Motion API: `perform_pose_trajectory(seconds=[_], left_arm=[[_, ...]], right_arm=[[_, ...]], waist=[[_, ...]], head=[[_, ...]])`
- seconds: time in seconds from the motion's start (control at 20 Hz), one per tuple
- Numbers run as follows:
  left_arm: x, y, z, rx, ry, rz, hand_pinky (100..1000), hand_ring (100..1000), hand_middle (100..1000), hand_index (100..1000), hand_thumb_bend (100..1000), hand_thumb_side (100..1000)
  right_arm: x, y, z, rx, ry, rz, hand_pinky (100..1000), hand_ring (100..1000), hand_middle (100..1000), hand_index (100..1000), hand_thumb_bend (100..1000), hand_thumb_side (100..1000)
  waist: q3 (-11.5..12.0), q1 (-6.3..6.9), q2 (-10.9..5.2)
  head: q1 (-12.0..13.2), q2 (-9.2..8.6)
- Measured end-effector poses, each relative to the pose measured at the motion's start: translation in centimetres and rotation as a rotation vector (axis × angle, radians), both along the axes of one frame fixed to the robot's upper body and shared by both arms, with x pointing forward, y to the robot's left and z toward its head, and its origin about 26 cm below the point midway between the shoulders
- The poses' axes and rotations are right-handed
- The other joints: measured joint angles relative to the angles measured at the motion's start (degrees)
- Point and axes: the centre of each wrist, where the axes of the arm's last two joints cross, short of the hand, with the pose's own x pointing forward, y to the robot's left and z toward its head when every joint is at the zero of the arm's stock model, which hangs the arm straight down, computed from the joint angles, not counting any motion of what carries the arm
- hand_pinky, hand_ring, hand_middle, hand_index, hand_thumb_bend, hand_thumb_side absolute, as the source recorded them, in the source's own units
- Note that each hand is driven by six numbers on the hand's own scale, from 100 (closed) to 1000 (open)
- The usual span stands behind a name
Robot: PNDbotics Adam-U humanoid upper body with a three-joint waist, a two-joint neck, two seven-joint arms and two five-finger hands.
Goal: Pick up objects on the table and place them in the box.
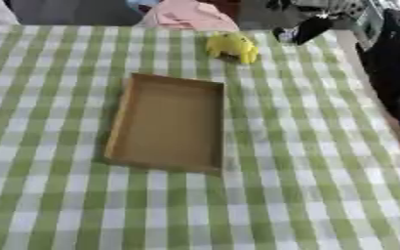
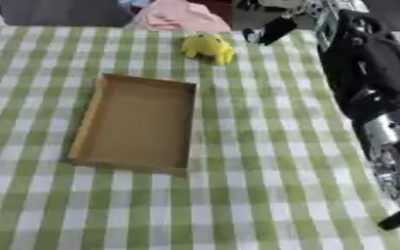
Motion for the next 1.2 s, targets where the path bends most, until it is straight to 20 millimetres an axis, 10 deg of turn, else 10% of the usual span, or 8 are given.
perform_pose_trajectory(seconds=[0.2, 0.9, 1.1, 1.15, 1.2], left_arm=[[0.0, -0.1, 0.2, 0.002, -0.003, -0.004, 365, 616, 641, 652, 100, 815], [0.0, -0.2, 0.5, 0.012, -0.002, -0.012, 360, 616, 640, 648, 100, 805], [0.0, -0.2, 0.6, 0.016, -0.002, -0.014, 360, 616, 640, 648, 100, 795], [0.0, -0.2, 0.6, 0.016, -0.002, -0.015, 360, 616, 640, 648, 100, 781], [0.0, -0.2, 0.6, 0.016, -0.002, -0.015, 360, 616, 640, 647, 100, 779]], right_arm=[[0.1, 0.3, 0.0, -0.002, -0.013, -0.008, 890, 894, 889, 1000, 100, 827], [0.2, 0.6, -0.1, -0.003, -0.018, 0.008, 890, 885, 880, 1000, 100, 940], [0.2, 0.9, -0.2, 0.009, 0.004, 0.037, 890, 884, 881, 1000, 100, 772], [0.3, 1.0, -0.2, 0.01, 0.009, 0.048, 890, 882, 883, 1000, 100, 487], [0.3, 1.3, -0.2, 0.007, 0.012, 0.057, 890, 881, 883, 1000, 100, 471]], waist=[[0.3, -0.37, 0.56], [1.0, -1.26, 1.91], [1.0, -1.34, 2.15], [1.0, -1.38, 2.24], [1.0, -1.42, 2.28]], head=[[-0.1, -0.4], [-0.5, -0.95], [-0.5, -0.97], [-0.5, -0.98], [-0.5, -0.98]])
